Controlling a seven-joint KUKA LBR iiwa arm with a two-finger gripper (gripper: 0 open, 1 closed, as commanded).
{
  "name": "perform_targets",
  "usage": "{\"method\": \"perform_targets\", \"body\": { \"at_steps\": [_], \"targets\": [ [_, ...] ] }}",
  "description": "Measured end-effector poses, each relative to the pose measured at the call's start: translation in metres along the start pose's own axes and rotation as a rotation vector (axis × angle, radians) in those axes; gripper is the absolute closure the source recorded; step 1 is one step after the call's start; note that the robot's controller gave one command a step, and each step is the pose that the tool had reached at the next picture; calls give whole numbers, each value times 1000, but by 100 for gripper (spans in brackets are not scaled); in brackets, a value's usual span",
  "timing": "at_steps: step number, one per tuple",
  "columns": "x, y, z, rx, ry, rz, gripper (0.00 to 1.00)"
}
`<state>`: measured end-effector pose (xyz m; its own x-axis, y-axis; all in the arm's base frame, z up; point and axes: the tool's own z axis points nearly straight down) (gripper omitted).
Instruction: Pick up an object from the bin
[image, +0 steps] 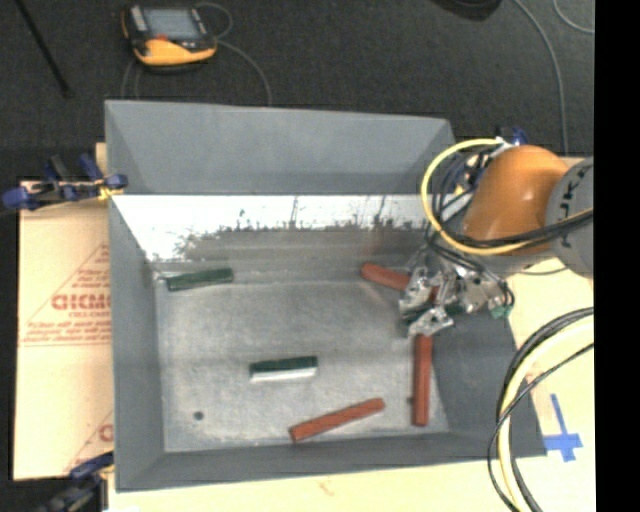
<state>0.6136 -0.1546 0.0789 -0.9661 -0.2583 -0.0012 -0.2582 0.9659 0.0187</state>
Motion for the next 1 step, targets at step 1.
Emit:
{"method": "perform_targets", "body": {
  "at_steps": [1],
  "targets": [
    [-31,21,-143,24,-6,-305,100]
  ]
}}
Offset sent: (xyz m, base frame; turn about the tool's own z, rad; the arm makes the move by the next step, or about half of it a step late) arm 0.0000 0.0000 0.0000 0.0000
